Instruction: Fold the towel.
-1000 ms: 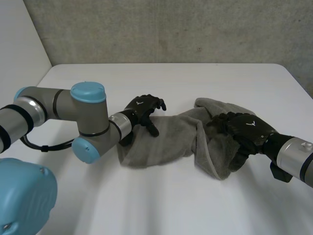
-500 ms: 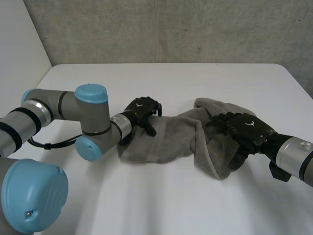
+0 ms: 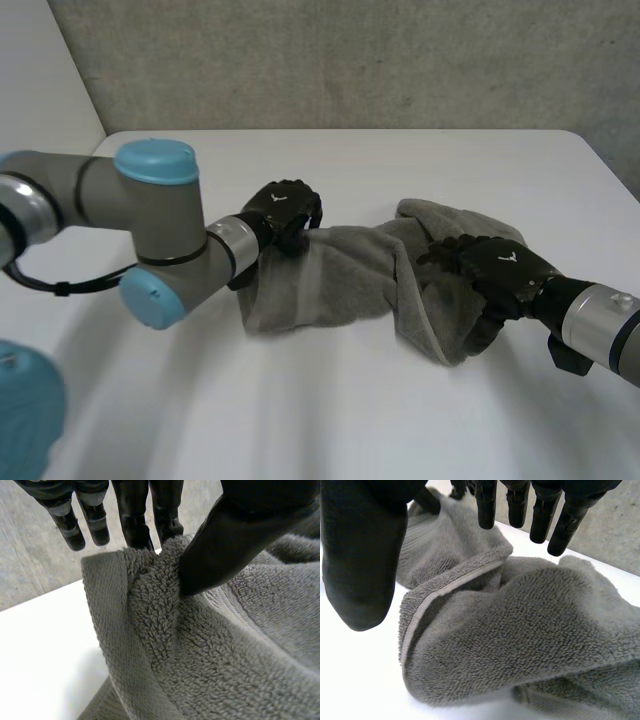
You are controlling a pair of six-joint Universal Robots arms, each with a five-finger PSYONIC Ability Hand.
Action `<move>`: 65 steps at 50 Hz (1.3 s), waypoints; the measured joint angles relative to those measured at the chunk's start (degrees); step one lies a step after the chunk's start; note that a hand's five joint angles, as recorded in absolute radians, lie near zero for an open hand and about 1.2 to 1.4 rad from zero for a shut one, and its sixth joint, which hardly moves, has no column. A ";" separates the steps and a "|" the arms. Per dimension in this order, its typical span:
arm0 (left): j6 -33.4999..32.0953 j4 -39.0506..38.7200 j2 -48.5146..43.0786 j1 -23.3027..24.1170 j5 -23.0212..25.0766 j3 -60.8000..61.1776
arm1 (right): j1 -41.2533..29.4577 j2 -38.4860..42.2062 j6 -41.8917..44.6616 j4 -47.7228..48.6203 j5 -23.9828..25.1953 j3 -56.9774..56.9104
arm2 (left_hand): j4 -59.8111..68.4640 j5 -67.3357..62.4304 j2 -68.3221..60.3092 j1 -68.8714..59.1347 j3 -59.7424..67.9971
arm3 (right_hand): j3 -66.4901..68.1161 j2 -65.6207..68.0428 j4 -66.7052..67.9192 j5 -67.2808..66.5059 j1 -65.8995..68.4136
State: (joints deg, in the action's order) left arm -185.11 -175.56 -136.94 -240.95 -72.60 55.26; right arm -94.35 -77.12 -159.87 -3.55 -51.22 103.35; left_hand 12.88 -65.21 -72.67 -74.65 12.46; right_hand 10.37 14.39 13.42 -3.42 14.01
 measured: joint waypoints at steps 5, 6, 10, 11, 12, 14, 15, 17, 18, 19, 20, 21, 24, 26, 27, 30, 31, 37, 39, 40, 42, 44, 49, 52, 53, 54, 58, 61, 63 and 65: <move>-0.37 -2.25 8.15 -0.15 -0.28 10.33 | -0.21 -0.73 -0.14 -0.33 -0.02 2.06 | 0.00 0.00 0.00 0.00 0.00 | 0.00 0.00 0.00 0.00 0.00; -0.41 -2.57 8.95 -0.19 -0.29 11.54 | -0.23 -0.78 -0.14 -0.35 -0.03 2.30 | 0.00 0.00 0.00 0.00 0.00 | 0.00 0.00 0.00 0.00 0.00; -0.68 -4.65 13.70 -0.56 -0.32 19.49 | -0.14 -0.93 0.01 -0.36 -0.09 4.35 | 0.00 0.00 0.00 0.00 0.00 | 0.00 0.00 0.00 0.00 0.00; -0.72 -5.09 14.75 -0.70 -0.30 21.49 | -0.04 -0.96 0.12 -0.29 -0.11 4.92 | 0.00 0.01 0.00 0.00 0.00 | 0.00 0.00 0.00 0.00 0.00; -0.76 -5.42 15.88 -0.89 -0.28 23.59 | 0.05 -1.00 0.30 -0.22 -0.13 5.47 | 0.00 0.01 0.00 0.00 0.00 | 0.00 -0.01 0.00 0.00 0.00; -0.79 -5.83 17.62 -1.26 -0.24 26.73 | 0.31 -1.11 0.93 -0.09 -0.14 6.46 | 0.00 0.01 0.00 0.00 0.00 | 0.00 -0.01 0.00 0.00 0.00; -0.80 -5.92 18.24 -1.41 -0.23 27.78 | 0.43 -1.15 1.19 -0.06 -0.14 6.75 | 0.00 0.00 0.00 0.00 0.00 | 0.00 -0.01 0.00 0.00 0.00; -0.80 -6.15 20.44 -1.97 -0.16 31.24 | 1.47 -1.50 2.83 -0.06 -0.14 7.95 | 0.00 0.00 0.00 0.00 0.00 | 0.00 -0.01 0.00 0.00 0.00; -0.80 -6.25 21.00 -2.13 -0.14 32.05 | 1.91 -1.66 3.41 -0.06 -0.14 8.24 | 0.00 0.00 0.00 0.00 0.00 | 0.00 0.00 0.00 0.00 0.00; -0.80 -6.46 22.41 -2.57 -0.09 33.92 | 2.90 -2.06 4.66 -0.06 -0.10 8.71 | 0.00 0.00 0.00 0.00 0.00 | 0.00 0.00 0.00 0.00 0.00; -0.80 -6.55 23.09 -2.81 -0.08 34.75 | 3.38 -2.26 5.24 -0.06 -0.07 8.90 | 0.00 0.00 0.00 0.00 0.00 | 0.00 -0.01 0.00 0.00 0.00; -0.80 -6.86 24.36 -3.33 -0.05 36.19 | 4.67 -2.77 6.77 -0.01 0.05 9.13 | 0.00 0.00 0.00 0.00 0.00 | 0.00 -0.01 0.00 0.00 0.00; -0.79 -7.79 27.77 -4.90 0.07 39.49 | 7.60 -3.77 10.27 0.02 0.67 8.89 | 0.00 0.00 0.00 0.00 0.00 | 0.00 -0.01 0.00 0.00 0.00; -0.79 -8.31 30.07 -6.10 0.15 41.26 | 9.10 -4.04 12.35 -0.06 1.18 8.16 | 0.00 0.00 0.00 0.00 0.00 | 0.00 -0.01 0.00 0.00 0.00; -0.78 -8.45 30.67 -6.44 0.18 41.65 | 9.46 -4.05 12.89 -0.10 1.30 7.89 | 0.00 0.00 0.00 0.00 0.00 | 0.00 0.00 0.00 0.00 0.00; -0.75 -8.88 33.68 -8.27 0.27 43.22 | 10.62 -2.93 14.99 -0.26 1.64 6.05 | 0.00 0.00 0.00 0.00 0.00 | 0.00 0.00 0.00 0.00 0.00; -0.74 -8.98 34.84 -9.05 0.30 43.61 | 10.82 -2.00 15.56 -0.34 1.62 5.16 | 0.00 0.00 0.00 0.00 0.00 | 0.00 -0.01 0.00 0.00 0.00; -0.66 -9.01 38.85 -12.07 0.39 44.78 | 10.88 2.91 17.16 -0.44 0.21 1.48 | 0.00 0.00 0.00 0.00 0.00 | 0.00 0.00 0.00 0.00 0.00; -0.64 -8.99 39.69 -12.82 0.40 45.11 | 10.83 4.05 17.69 -0.32 -0.34 0.72 | 0.00 0.00 0.00 0.00 0.00 | 0.00 -0.01 0.00 0.00 0.00; -0.62 -8.96 40.22 -13.26 0.42 45.40 | 10.71 5.13 18.19 -0.17 -0.77 0.09 | 0.00 0.00 0.00 0.00 0.00 | 0.00 0.00 0.00 0.00 0.00; -0.59 -8.92 40.82 -13.73 0.44 45.98 | 10.34 6.84 18.85 0.05 -1.17 -0.80 | 0.00 0.00 0.00 0.00 0.00 | 0.00 0.00 0.00 -0.08 0.02; -0.56 -8.89 41.33 -14.03 0.47 46.68 | 9.42 9.09 19.48 0.32 -1.47 -2.06 | 0.00 0.00 0.00 0.00 0.00 | 0.00 2.56 0.00 -3.42 2.93; -0.50 -8.89 42.39 -14.27 0.51 48.38 | 6.10 14.01 20.16 1.32 -1.80 -5.83 | 0.00 0.00 0.00 0.00 0.00 | 0.00 20.31 0.00 -21.25 20.33; -0.41 -8.98 43.36 -14.72 0.51 49.47 | 3.60 16.42 20.00 2.02 -1.95 -9.18 | 0.00 0.01 0.00 0.00 0.00 | 0.00 37.44 0.00 -37.96 37.10; -0.40 -8.99 43.56 -14.88 0.51 49.65 | 3.13 16.77 19.93 2.12 -2.01 -9.84 | 0.00 0.01 0.00 0.00 0.00 | 0.00 40.37 0.00 -40.33 40.15; -0.36 -9.03 44.03 -15.34 0.51 50.01 | 2.04 17.42 19.69 2.24 -2.09 -11.42 | 0.00 0.00 0.00 0.00 0.00 | 0.00 46.10 0.00 -45.86 45.93; -0.27 -9.09 45.53 -17.36 0.52 50.79 | -1.64 18.92 17.93 2.33 -2.57 -17.47 | 0.00 0.01 0.00 0.00 0.00 | 0.00 58.69 0.00 -60.70 59.10; -0.25 -9.12 46.28 -18.88 0.58 51.03 | -4.22 19.53 15.39 2.24 -2.76 -22.55 | 0.00 0.01 -0.01 0.00 0.00 | 0.00 58.69 0.00 -60.72 59.10; -0.25 -9.15 46.59 -19.70 0.71 51.08 | -5.79 19.86 12.97 2.32 -2.64 -26.18 | 0.00 0.01 0.00 0.00 0.00 | 0.00 58.69 0.00 -60.72 59.10; -0.24 -9.18 46.79 -20.33 0.96 51.08 | -7.08 20.55 10.16 2.64 -2.36 -29.81 | 0.00 0.01 0.00 0.00 0.00 | 0.00 58.69 0.00 -60.73 59.10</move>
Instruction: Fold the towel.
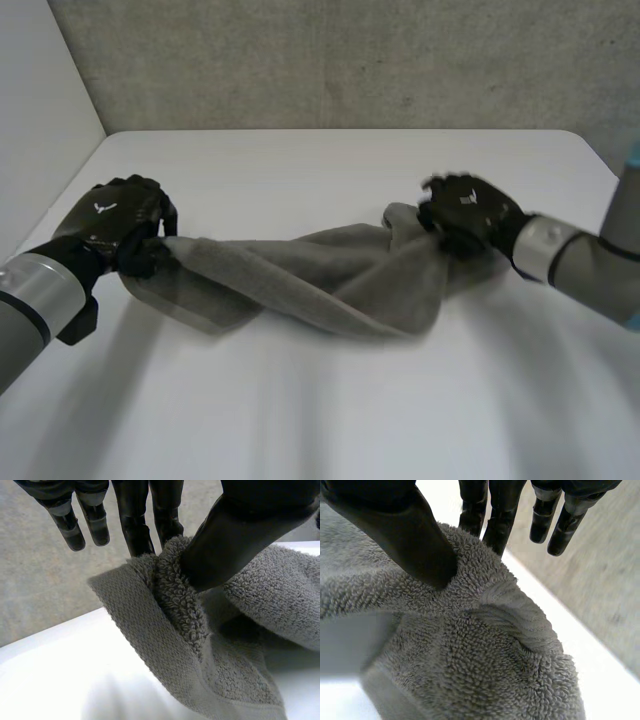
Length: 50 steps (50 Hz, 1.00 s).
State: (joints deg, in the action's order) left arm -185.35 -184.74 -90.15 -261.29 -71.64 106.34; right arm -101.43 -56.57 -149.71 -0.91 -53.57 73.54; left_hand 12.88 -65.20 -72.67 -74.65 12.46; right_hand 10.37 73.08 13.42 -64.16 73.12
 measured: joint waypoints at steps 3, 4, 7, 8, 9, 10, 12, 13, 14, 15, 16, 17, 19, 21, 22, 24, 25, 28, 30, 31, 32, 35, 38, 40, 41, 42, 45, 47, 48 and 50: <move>0.07 -0.06 0.14 -0.68 0.90 -0.02 | -1.80 2.72 -5.49 1.28 0.75 -6.89 | 0.00 0.00 0.00 0.00 0.00 | 0.00 0.00 0.00 -0.04 0.00; 0.10 -0.08 0.13 -0.79 1.31 -0.03 | -2.42 4.44 -7.46 1.87 1.03 -9.77 | 0.00 0.00 0.00 0.00 0.00 | 0.00 -1.21 0.00 1.58 -1.58; 0.21 -0.10 0.09 -0.80 2.09 -0.05 | -3.50 8.34 -10.23 2.21 1.17 -15.00 | 0.00 0.00 0.00 0.00 0.00 | 0.00 -16.45 0.00 16.00 -16.10; 0.23 -0.11 0.07 -0.78 2.21 -0.06 | -3.67 9.05 -10.54 2.07 1.04 -15.89 | 0.00 0.00 0.00 0.00 0.00 | 0.00 -19.09 0.00 18.80 -18.79; 0.28 -0.13 0.05 -0.74 2.38 -0.06 | -3.93 10.18 -10.95 1.67 0.69 -17.26 | 0.00 0.00 0.00 0.00 0.00 | 0.00 -24.92 0.00 24.92 -24.68; 0.34 -0.14 0.03 -0.67 2.54 -0.07 | -4.13 11.07 -11.09 1.06 0.03 -18.29 | 0.00 0.00 0.00 0.00 0.00 | 0.00 -30.03 0.00 31.10 -29.87; 0.41 -0.21 -0.04 -0.53 2.70 -0.06 | -4.29 11.58 -10.59 -0.37 -2.04 -18.74 | 0.00 0.00 0.00 0.00 0.00 | 0.00 -41.69 0.00 43.88 -41.73; 0.44 -0.25 -0.08 -0.48 2.73 -0.05 | -4.30 11.25 -10.11 -0.99 -3.12 -18.16 | 0.00 0.00 0.00 0.00 0.00 | 0.00 -46.11 0.00 49.70 -46.23; 0.46 -0.30 -0.13 -0.46 2.75 -0.05 | -4.29 10.85 -9.71 -1.37 -3.89 -17.51 | 0.00 0.00 0.00 0.00 0.00 | 0.00 -49.55 0.00 53.72 -50.21; 0.48 -0.37 -0.21 -0.45 2.77 -0.06 | -4.25 9.83 -8.93 -1.88 -5.17 -15.90 | 0.00 0.00 0.00 0.00 0.00 | 0.00 -54.21 0.00 58.13 -54.16; 0.49 -0.40 -0.26 -0.46 2.77 -0.05 | -4.19 9.13 -8.49 -2.12 -5.85 -14.81 | 0.00 0.00 0.00 0.00 0.00 | 0.00 -56.72 0.00 60.55 -56.56; 0.51 -0.48 -0.37 -0.48 2.77 -0.06 | -3.98 7.73 -7.76 -2.36 -6.73 -12.73 | 0.00 0.00 0.00 0.00 0.00 | 0.00 -58.20 0.00 60.79 -58.06; 0.51 -0.61 -0.53 -0.53 2.77 -0.08 | -3.34 4.93 -6.62 -2.49 -7.97 -8.68 | 0.00 0.00 0.00 0.00 0.00 | 0.00 -58.92 0.00 60.80 -59.24; 0.51 -0.87 -0.69 -0.63 2.76 -0.11 | -2.14 1.16 -5.54 -2.22 -8.49 -3.37 | 0.00 0.00 0.00 0.00 0.00 | 0.00 -58.92 0.00 60.79 -59.33; 0.51 -1.05 -0.77 -0.67 2.75 -0.12 | -1.45 -0.77 -5.13 -1.96 -8.37 -0.67 | 0.00 0.00 0.00 0.00 0.00 | 0.00 -58.92 0.00 60.79 -59.33; 0.51 -1.37 -0.86 -0.72 2.73 -0.11 | -0.40 -3.60 -4.63 -1.33 -7.80 3.24 | 0.00 0.00 0.00 0.00 0.00 | 0.00 -58.92 0.00 60.79 -59.33; 0.51 -1.60 -0.92 -0.71 2.71 -0.10 | 0.34 -5.63 -4.33 -0.64 -6.96 6.03 | 0.00 0.01 0.00 0.00 0.00 | 0.00 -58.92 0.00 60.78 -59.33; 0.51 -2.08 -1.00 -0.56 2.67 -0.02 | 2.23 -10.68 -3.25 2.06 -3.67 13.16 | 0.00 0.01 0.00 0.00 0.00 | 0.00 -58.92 0.00 60.79 -59.34; 0.53 -2.22 -1.01 -0.39 2.66 0.01 | 3.15 -12.94 -2.18 3.81 -1.57 16.59 | 0.00 0.06 0.00 0.00 0.00 | 0.00 -58.92 0.00 60.79 -59.34; 0.54 -2.29 -1.01 -0.28 2.65 0.02 | 3.63 -14.10 -1.37 4.86 -0.37 18.40 | 0.00 0.06 0.00 0.01 0.00 | 0.00 -58.92 0.00 60.79 -59.34; 0.56 -2.32 -1.01 -0.19 2.65 0.02 | 4.06 -15.10 -0.33 5.85 0.81 20.04 | 0.00 0.13 0.00 0.01 0.00 | 0.00 -58.92 0.00 60.79 -59.34; 0.66 -2.35 -0.99 0.01 2.64 0.01 | 5.12 -16.83 3.44 8.01 3.29 23.46 | 0.00 0.14 0.00 0.07 0.00 | 0.00 -58.92 0.00 60.79 -59.34; 0.97 -2.36 -0.93 0.18 2.64 -0.03 | 6.72 -17.44 9.84 9.44 5.04 26.00 | 0.00 0.12 0.00 0.08 0.00 | 0.00 -58.74 0.00 60.62 -59.05; 1.18 -2.36 -0.85 0.23 2.64 -0.07 | 7.69 -17.23 14.24 9.81 5.56 26.95 | 0.00 0.12 0.00 0.08 0.00 | 0.00 -58.63 0.00 59.67 -58.17; 1.24 -2.36 -0.82 0.24 2.64 -0.07 | 7.93 -17.12 15.44 9.88 5.68 27.14 | 0.00 0.12 0.00 0.08 0.00 | 0.00 -58.36 0.00 59.09 -57.78; 1.42 -2.37 -0.72 0.27 2.64 -0.10 | 8.72 -16.39 19.74 10.18 6.11 27.69 | 0.00 0.14 0.00 0.08 0.00 | 0.00 -56.20 0.00 56.52 -55.80; 1.70 -2.40 -0.54 0.32 2.65 -0.11 | 10.06 -14.20 27.43 11.18 7.48 28.38 | 0.00 0.18 0.00 0.08 0.00 | 0.00 -53.96 0.00 54.13 -54.10; 1.82 -2.47 -0.47 0.33 2.63 -0.09 | 10.91 -12.60 31.16 12.45 8.74 28.64 | 0.00 0.14 0.00 0.11 0.00 | 0.00 -53.30 0.00 52.98 -53.20; 1.84 -2.49 -0.46 0.33 2.62 -0.09 | 11.11 -12.23 31.84 12.83 9.07 28.72 | 0.00 0.15 0.00 0.11 0.00 | 0.00 -53.14 0.00 52.76 -53.07; 1.91 -2.59 -0.46 0.34 2.60 -0.05 | 11.93 -10.65 34.09 15.07 10.56 28.91 | 0.00 0.15 0.00 0.13 0.00 | 0.00 -52.82 0.00 52.18 -52.57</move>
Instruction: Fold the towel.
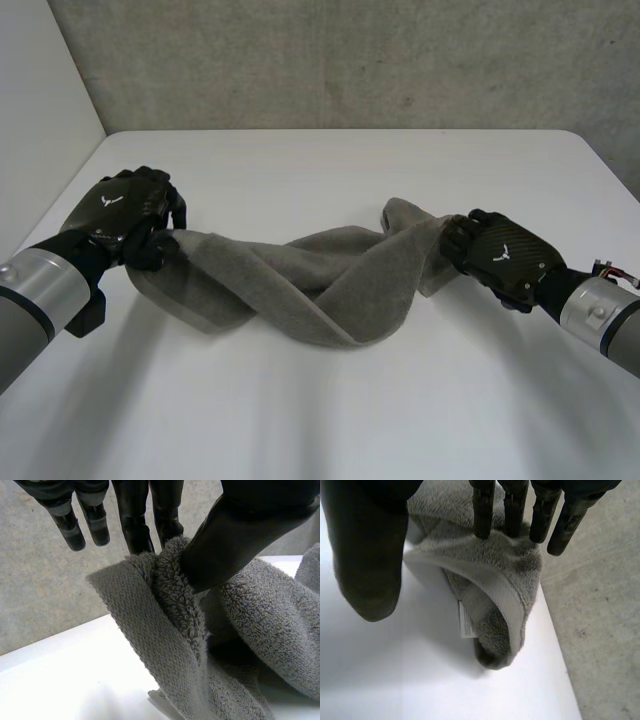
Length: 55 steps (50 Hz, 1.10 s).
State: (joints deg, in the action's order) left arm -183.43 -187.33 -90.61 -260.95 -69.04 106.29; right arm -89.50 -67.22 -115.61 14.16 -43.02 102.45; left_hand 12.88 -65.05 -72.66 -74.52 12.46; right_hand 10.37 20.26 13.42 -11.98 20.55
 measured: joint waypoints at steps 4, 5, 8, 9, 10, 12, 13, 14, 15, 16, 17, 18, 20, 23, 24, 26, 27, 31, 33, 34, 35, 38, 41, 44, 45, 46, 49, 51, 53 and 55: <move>0.03 -0.12 -0.13 0.01 -0.03 0.06 | 0.76 2.98 1.21 5.52 2.50 0.25 | 0.00 0.01 0.01 0.00 0.00 | 0.00 1.24 0.00 -1.19 1.28; 0.03 -0.14 -0.19 0.01 -0.04 0.08 | 0.81 3.78 1.19 6.99 2.97 0.28 | 0.00 0.02 0.01 0.01 0.00 | 0.00 1.65 0.00 -1.41 1.56; 0.03 -0.15 -0.34 0.01 -0.04 0.12 | 0.71 5.79 0.90 10.84 3.90 0.28 | 0.00 1.29 0.18 0.77 0.00 | 0.00 3.69 0.00 -3.35 3.48; 0.02 -0.15 -0.37 0.01 -0.04 0.13 | 0.63 6.41 0.77 12.13 4.06 0.23 | 0.00 1.75 0.18 1.38 0.00 | 0.00 5.31 0.00 -4.76 5.07; 0.02 -0.15 -0.40 0.01 -0.04 0.14 | 0.53 6.99 0.63 13.40 4.18 0.19 | 0.00 2.11 0.18 1.96 0.00 | 0.00 6.86 0.00 -5.80 6.66; 0.01 -0.15 -0.44 0.03 -0.04 0.14 | 0.23 7.94 0.25 15.70 4.27 -0.01 | 0.00 2.39 0.18 2.48 0.00 | 0.00 12.99 0.00 -11.69 13.30; 0.01 -0.19 -0.45 0.04 -0.05 0.15 | -0.01 8.47 -0.08 16.99 4.28 -0.16 | 0.00 2.50 0.18 2.62 0.00 | 0.00 17.43 0.00 -15.66 17.02; 0.01 -0.27 -0.45 0.05 -0.06 0.15 | -0.36 9.05 -0.63 18.36 4.24 -0.45 | 0.00 2.69 0.19 2.82 0.00 | 0.00 21.78 0.00 -19.27 21.28; 0.01 -0.32 -0.45 0.06 -0.06 0.15 | -0.56 9.33 -1.01 19.01 4.19 -0.67 | 0.00 2.76 0.19 2.86 0.00 | 0.00 25.37 0.00 -23.18 25.42; 0.01 -0.46 -0.45 0.07 -0.09 0.15 | -1.07 10.03 -2.03 20.44 4.00 -1.27 | 0.00 2.87 0.19 3.07 0.00 | 0.00 30.96 0.00 -28.45 30.54; 0.01 -0.54 -0.45 0.08 -0.10 0.15 | -1.29 10.34 -2.57 20.97 3.92 -1.55 | 0.00 2.94 0.19 3.13 0.00 | 0.00 33.15 0.00 -30.67 32.86; 0.03 -0.68 -0.45 0.11 -0.12 0.15 | -1.76 10.99 -4.00 22.00 3.67 -2.27 | 0.00 3.03 0.19 3.15 0.00 | 0.00 39.75 0.00 -37.41 39.65; 0.05 -0.91 -0.46 0.20 -0.16 0.15 | -2.32 11.89 -6.86 23.15 3.14 -3.61 | 0.00 3.04 0.18 3.30 0.00 | 0.00 48.98 0.00 -46.98 49.30; 0.15 -1.12 -0.45 0.35 -0.23 0.15 | -2.67 12.89 -13.83 24.02 1.62 -6.15 | 0.00 3.04 0.19 3.34 0.00 | 0.00 53.72 0.00 -53.51 53.46; 0.23 -1.16 -0.45 0.39 -0.25 0.15 | -2.59 13.15 -17.64 24.13 0.73 -7.30 | 0.00 3.04 0.19 3.34 0.00 | 0.00 53.72 0.00 -53.51 53.47; 0.57 -1.22 -0.45 0.45 -0.28 0.15 | -2.13 13.31 -25.90 24.16 -1.40 -9.55 | 0.00 3.04 0.20 3.34 0.00 | 0.00 53.72 0.00 -53.51 53.46; 0.65 -1.23 -0.45 0.46 -0.28 0.15 | -1.96 13.31 -28.12 24.14 -2.02 -10.10 | 0.00 3.03 0.20 3.34 0.00 | 0.00 53.72 0.00 -53.51 53.47; 1.48 -1.23 -0.47 0.46 -0.31 0.17 | 0.02 12.59 -48.06 21.80 -7.53 -15.19 | 0.00 3.04 0.20 3.34 0.00 | 0.00 53.72 0.00 -53.52 53.47; 1.67 -1.23 -0.48 0.46 -0.31 0.23 | 1.23 12.38 -55.95 17.81 -9.80 -18.32 | 0.00 3.04 0.20 3.34 0.00 | 0.00 53.72 0.00 -53.52 53.47; 1.72 -1.22 -0.48 0.47 -0.30 0.26 | 1.54 12.41 -57.49 16.61 -10.23 -19.10 | 0.00 3.04 0.20 3.34 0.00 | 0.00 53.72 0.00 -53.52 53.47; 1.76 -1.23 -0.48 0.47 -0.30 0.29 | 2.15 12.58 -60.08 13.80 -11.06 -20.80 | 0.00 3.04 0.20 3.34 0.00 | 0.00 53.72 0.00 -53.52 53.47; 1.84 -1.23 -0.48 0.52 -0.29 0.43 | 4.04 13.91 -63.16 2.78 -12.75 -26.24 | 0.00 3.04 0.21 3.35 0.00 | 0.00 50.03 0.00 -50.24 49.71; 1.86 -1.25 -0.50 0.69 -0.27 0.57 | 5.08 14.92 -60.06 -5.76 -13.52 -29.10 | 0.00 3.04 0.21 3.35 0.00 | 0.00 35.12 0.00 -35.40 35.02; 1.86 -1.27 -0.52 1.14 -0.27 0.73 | 5.74 15.40 -52.27 -13.90 -14.44 -30.17 | 0.00 3.04 0.21 3.35 0.00 | 0.00 19.66 0.00 -17.90 18.46; 1.86 -1.27 -0.52 1.32 -0.27 0.77 | 5.85 15.34 -49.91 -15.59 -14.80 -30.03 | 0.00 3.07 0.21 3.35 0.00 | 0.00 15.68 0.00 -11.87 13.85; 1.86 -1.28 -0.53 1.49 -0.28 0.80 | 5.92 15.18 -48.04 -16.75 -15.14 -29.74 | 0.00 3.04 0.21 3.35 0.00 | 0.00 11.84 0.00 -6.55 9.45; 1.86 -1.29 -0.53 1.84 -0.29 0.86 | 6.02 14.18 -44.33 -18.33 -16.03 -28.17 | 0.00 3.38 0.22 3.64 0.00 | 0.00 0.08 0.00 7.04 -2.26; 1.86 -1.29 -0.54 1.99 -0.30 0.90 | 6.05 12.44 -42.92 -17.56 -16.21 -25.56 | 0.00 3.66 0.22 3.90 0.00 | 0.00 -5.02 0.00 8.57 -5.93; 1.85 -1.29 -0.54 2.04 -0.30 0.92 | 6.07 10.78 -42.48 -15.96 -15.92 -22.92 | 0.00 3.87 0.23 4.01 0.00 | 0.00 -5.81 0.00 8.57 -6.54; 1.85 -1.29 -0.54 2.08 -0.30 0.93 | 6.09 8.26 -42.22 -12.83 -15.00 -18.73 | 0.00 3.95 0.23 4.23 0.00 | 0.00 -5.85 0.00 8.57 -6.58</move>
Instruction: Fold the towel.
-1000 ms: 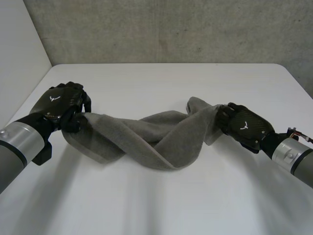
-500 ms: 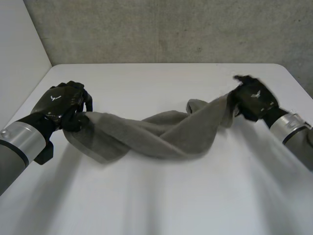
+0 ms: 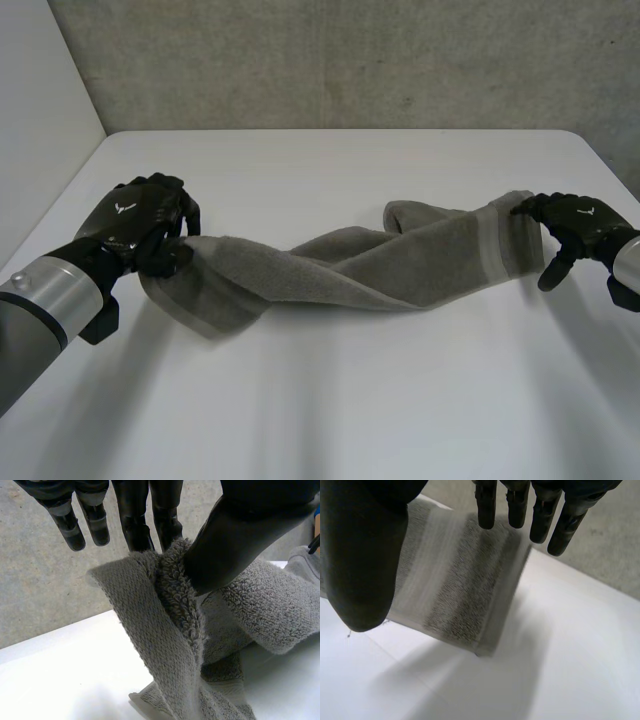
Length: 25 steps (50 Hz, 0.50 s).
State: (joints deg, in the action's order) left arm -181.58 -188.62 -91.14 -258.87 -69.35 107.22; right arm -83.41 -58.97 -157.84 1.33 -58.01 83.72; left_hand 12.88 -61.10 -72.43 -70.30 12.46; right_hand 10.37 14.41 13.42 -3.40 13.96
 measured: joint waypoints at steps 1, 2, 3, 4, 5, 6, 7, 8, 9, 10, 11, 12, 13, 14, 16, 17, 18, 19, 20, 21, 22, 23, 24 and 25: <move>0.00 0.00 0.00 0.00 0.00 0.00 | 0.01 -0.98 0.03 1.29 0.49 1.69 | 0.00 0.01 0.00 0.01 0.00 | 0.00 -0.01 0.00 0.00 0.00; 0.00 0.00 0.00 0.01 0.00 0.00 | 0.03 -2.29 0.05 3.10 1.26 3.94 | 0.00 0.11 0.00 0.06 0.00 | 0.00 0.00 0.00 0.00 -0.01; 0.00 0.00 0.00 0.02 0.00 0.01 | 0.03 -3.56 0.04 4.86 2.01 6.19 | 0.00 0.21 0.00 0.20 0.00 | 0.00 0.00 0.00 0.00 -0.02; 0.00 0.00 0.00 0.04 0.00 0.01 | 0.03 -4.88 0.01 6.67 2.89 8.55 | 0.00 0.30 0.01 0.27 0.00 | 0.00 0.00 0.00 0.00 -0.02; 0.00 0.00 0.00 0.06 0.00 0.01 | 0.03 -5.98 -0.02 8.19 3.60 10.51 | 0.00 0.43 0.01 0.33 0.00 | 0.00 0.00 0.00 0.00 -0.02; 0.00 0.00 0.00 0.07 0.00 0.01 | 0.05 -6.93 -0.04 9.55 4.23 12.27 | 0.00 0.67 0.45 0.67 0.00 | 0.00 -0.01 0.00 0.00 -0.06; 0.00 0.00 0.00 0.08 0.01 0.01 | 0.07 -7.39 -0.05 10.22 4.56 13.14 | 0.00 1.09 1.20 1.08 0.00 | 0.00 0.00 0.00 0.00 -0.10; 0.00 0.00 0.00 0.11 0.03 0.01 | 0.10 -8.20 -0.06 11.54 5.07 14.75 | 0.00 1.95 2.65 1.84 0.00 | 0.00 0.00 0.00 0.00 -0.18; 0.00 0.00 0.01 0.12 0.04 0.01 | 0.14 -8.74 -0.03 12.52 5.42 15.92 | 0.00 2.50 3.76 2.30 0.00 | 0.00 0.00 0.00 0.00 -0.18; 0.00 0.00 0.02 0.13 0.05 0.01 | 0.19 -9.11 0.05 13.32 5.66 16.80 | 0.00 2.77 4.26 2.49 0.00 | 0.00 0.00 0.00 0.00 -0.18; 0.00 0.00 0.03 0.13 0.05 0.01 | 0.22 -9.23 0.10 13.66 5.74 17.12 | 0.00 2.83 4.39 2.53 0.00 | 0.00 0.00 0.00 0.00 -0.18; 0.00 0.00 0.04 0.14 0.06 0.01 | 0.27 -9.36 0.24 14.11 5.83 17.52 | 0.00 2.94 4.53 2.65 0.00 | 0.00 0.00 0.00 0.00 -0.18; 0.00 0.00 0.05 0.16 0.07 0.01 | 0.31 -9.41 0.44 14.49 5.86 17.74 | 0.00 3.01 4.65 2.77 0.00 | 0.00 0.00 0.00 0.00 -0.19; 0.00 0.00 0.05 0.16 0.08 0.01 | 0.36 -9.35 0.70 14.78 5.83 17.75 | 0.00 3.02 4.67 2.78 0.00 | 0.00 0.00 0.00 0.00 -0.19; 0.00 0.00 0.05 0.15 0.08 0.01 | 0.43 -9.13 1.14 15.02 5.74 17.44 | 0.00 3.02 4.67 2.78 0.00 | 0.00 0.00 0.00 0.00 -0.19; 0.00 0.00 0.04 0.14 0.09 0.01 | 0.49 -8.84 1.46 15.10 5.66 17.04 | 0.00 3.02 4.67 2.78 0.00 | 0.00 0.00 0.00 0.00 -0.19; 0.00 0.00 0.04 0.11 0.10 0.01 | 0.55 -8.41 1.78 15.10 5.57 16.50 | 0.00 3.02 4.67 2.78 0.00 | 0.00 0.00 0.00 0.00 -0.19; 0.00 0.00 0.03 0.05 0.11 0.01 | 0.60 -7.90 2.09 15.06 5.49 15.87 | 0.00 3.02 4.67 2.78 0.00 | 0.00 0.00 0.00 0.00 -0.19; 0.00 -0.01 0.02 -0.02 0.12 0.01 | 0.65 -7.15 2.45 14.96 5.38 14.99 | 0.00 3.02 4.67 2.78 0.00 | 0.00 0.00 0.00 0.00 -0.19; 0.00 -0.01 0.02 -0.05 0.13 0.01 | 0.68 -6.71 2.63 14.86 5.33 14.50 | 0.00 3.02 4.67 2.78 0.00 | 0.00 0.00 0.00 0.00 -0.19; 0.00 -0.02 0.00 -0.13 0.14 0.01 | 0.71 -5.89 2.94 14.66 5.21 13.53 | 0.00 3.02 4.67 2.78 0.00 | 0.00 0.00 0.00 0.00 -0.19; 0.00 -0.04 -0.02 -0.22 0.15 0.01 | 0.75 -5.08 3.24 14.43 5.10 12.55 | 0.00 3.02 4.67 2.78 0.00 | 0.00 0.00 0.00 0.00 -0.19; 0.00 -0.05 -0.03 -0.30 0.16 0.01 | 0.80 -4.00 3.53 13.93 4.92 11.31 | 0.00 3.03 4.67 2.81 0.00 | 0.00 0.01 0.00 -0.10 -0.16; 0.00 -0.05 -0.04 -0.33 0.16 0.01 | 0.84 -3.48 3.65 13.65 4.82 10.71 | 0.00 3.05 4.68 2.83 0.00 | 0.00 0.01 0.00 -0.12 -0.16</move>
State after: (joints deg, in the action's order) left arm -181.58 -188.67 -91.19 -259.21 -69.19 107.23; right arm -82.57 -62.45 -154.19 14.98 -53.19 94.43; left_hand 12.88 -58.06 -67.76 -67.47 12.46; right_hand 10.37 14.42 13.42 -3.52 13.81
